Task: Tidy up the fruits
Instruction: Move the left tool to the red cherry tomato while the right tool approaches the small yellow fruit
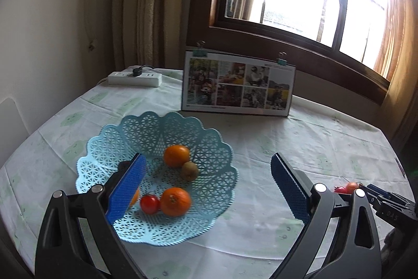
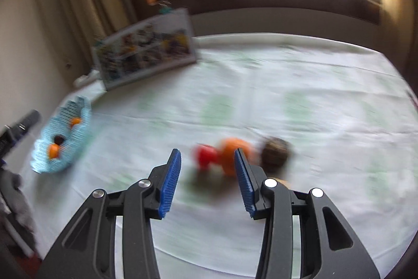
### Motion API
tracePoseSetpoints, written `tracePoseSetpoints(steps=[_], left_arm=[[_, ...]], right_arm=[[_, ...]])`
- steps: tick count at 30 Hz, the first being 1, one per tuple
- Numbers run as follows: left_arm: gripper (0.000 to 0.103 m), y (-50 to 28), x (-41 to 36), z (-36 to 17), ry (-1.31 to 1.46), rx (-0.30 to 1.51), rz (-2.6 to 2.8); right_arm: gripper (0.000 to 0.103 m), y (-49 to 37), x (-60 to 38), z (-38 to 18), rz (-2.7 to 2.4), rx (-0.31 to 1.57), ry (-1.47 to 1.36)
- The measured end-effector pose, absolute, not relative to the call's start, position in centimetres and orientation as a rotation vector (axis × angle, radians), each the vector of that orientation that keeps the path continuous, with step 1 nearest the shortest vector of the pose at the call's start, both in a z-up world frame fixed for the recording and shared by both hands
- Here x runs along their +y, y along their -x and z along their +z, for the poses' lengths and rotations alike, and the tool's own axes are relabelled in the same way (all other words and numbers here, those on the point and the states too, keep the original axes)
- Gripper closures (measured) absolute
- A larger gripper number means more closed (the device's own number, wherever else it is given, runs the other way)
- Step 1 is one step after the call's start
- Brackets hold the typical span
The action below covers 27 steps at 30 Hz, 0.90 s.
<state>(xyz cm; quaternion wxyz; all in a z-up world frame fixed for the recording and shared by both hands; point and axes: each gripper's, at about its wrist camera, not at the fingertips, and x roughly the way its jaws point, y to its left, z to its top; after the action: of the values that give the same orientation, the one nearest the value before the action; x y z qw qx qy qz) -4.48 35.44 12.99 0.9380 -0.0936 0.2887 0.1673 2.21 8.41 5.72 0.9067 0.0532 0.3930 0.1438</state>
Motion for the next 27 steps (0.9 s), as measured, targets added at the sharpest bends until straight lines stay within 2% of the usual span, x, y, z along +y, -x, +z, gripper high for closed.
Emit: tracePoseSetpoints(steps=[6,19,21,23,27], left_arm=[[0.006,3.7,32.9,12.6,0.179,0.611,0.297],[0.006,2.7,27.6,12.0,0.098,0.652,0.21],[0.006,2.4,27.1,11.9,0.093,0.662,0.2],[0.006,2.0,26.7,11.7,0.086,0.673,0.19],[0.006,1.1,25.6,11.1,0.073,0.696,0.157]], right_arm=[[0.06,-1.7,4.4,4.3,0.239,0.845,-0.138],[0.06,-3.5,5.3,1.9,0.267,0.934,-0.089],[0.062,-3.4,5.4,1.8,0.267,0.933,-0.077],[0.071,-3.3,5.3,1.9,0.264,0.93,-0.07],[0.073,-2.7,4.5,2.6,0.256,0.898,-0.063]])
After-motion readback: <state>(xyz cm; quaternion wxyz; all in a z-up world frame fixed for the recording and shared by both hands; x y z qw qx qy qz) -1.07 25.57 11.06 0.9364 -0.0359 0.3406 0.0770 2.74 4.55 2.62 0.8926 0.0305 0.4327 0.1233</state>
